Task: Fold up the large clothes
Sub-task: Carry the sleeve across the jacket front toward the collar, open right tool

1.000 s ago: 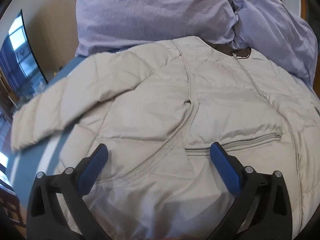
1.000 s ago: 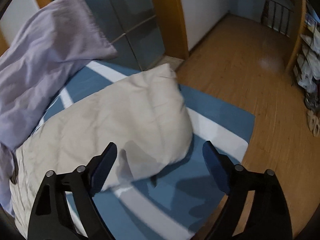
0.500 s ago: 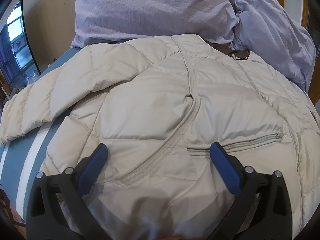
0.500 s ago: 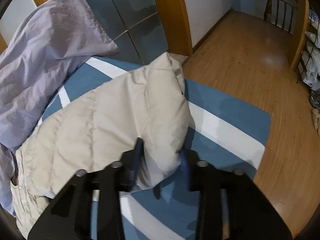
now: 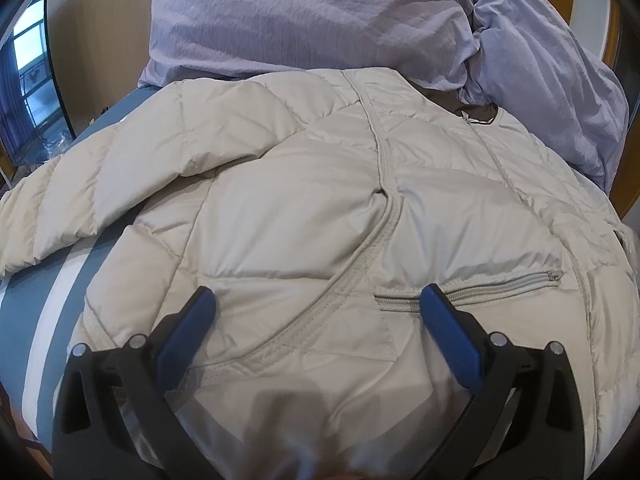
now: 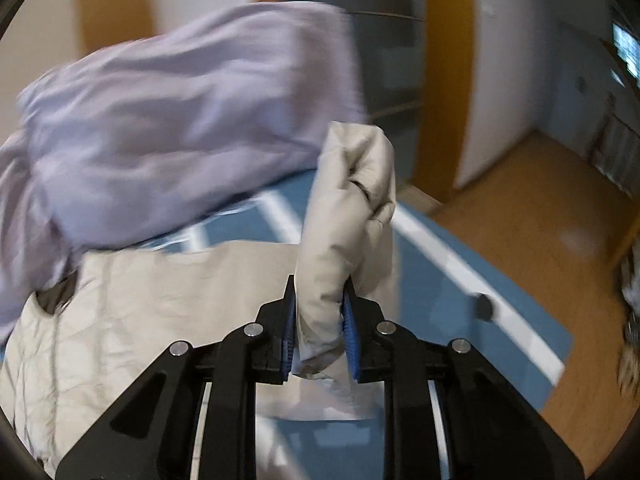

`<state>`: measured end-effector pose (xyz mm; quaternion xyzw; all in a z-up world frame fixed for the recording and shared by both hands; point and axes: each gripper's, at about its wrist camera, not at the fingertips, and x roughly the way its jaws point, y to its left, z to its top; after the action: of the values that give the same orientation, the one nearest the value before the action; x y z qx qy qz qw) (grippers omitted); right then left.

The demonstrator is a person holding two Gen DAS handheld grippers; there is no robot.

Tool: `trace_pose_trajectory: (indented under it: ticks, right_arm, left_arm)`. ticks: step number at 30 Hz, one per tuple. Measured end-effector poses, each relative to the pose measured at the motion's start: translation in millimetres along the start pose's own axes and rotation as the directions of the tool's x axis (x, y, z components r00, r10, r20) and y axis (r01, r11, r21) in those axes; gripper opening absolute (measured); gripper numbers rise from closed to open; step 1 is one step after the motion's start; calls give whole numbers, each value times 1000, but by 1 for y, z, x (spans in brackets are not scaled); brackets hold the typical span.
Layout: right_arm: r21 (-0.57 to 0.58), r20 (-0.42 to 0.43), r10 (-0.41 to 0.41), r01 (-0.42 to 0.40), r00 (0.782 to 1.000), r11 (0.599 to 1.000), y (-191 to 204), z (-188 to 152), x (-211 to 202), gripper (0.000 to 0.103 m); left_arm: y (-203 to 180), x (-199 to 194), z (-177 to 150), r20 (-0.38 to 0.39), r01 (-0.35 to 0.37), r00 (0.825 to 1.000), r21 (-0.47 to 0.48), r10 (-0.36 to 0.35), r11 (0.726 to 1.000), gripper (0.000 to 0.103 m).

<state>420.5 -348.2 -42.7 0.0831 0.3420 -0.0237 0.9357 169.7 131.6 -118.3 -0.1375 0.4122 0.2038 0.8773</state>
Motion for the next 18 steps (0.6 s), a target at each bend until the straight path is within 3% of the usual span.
trace_pose_trajectory:
  ticks: [4, 9, 18]
  right_arm:
    - [-117, -16, 103, -104, 995, 988, 72, -6, 1, 21]
    - [-233, -115, 205, -227, 972, 946, 164, -35, 7, 21]
    - [-325, -253, 298, -371, 920, 870, 251, -92, 4, 21]
  left_arm:
    - [0, 0, 0, -1, 7, 1000, -6, -7, 1000, 101]
    - [1, 0, 0, -3, 13, 1000, -13, -13, 1000, 101]
    - [3, 0, 0, -3, 29, 1000, -25, -29, 999, 101]
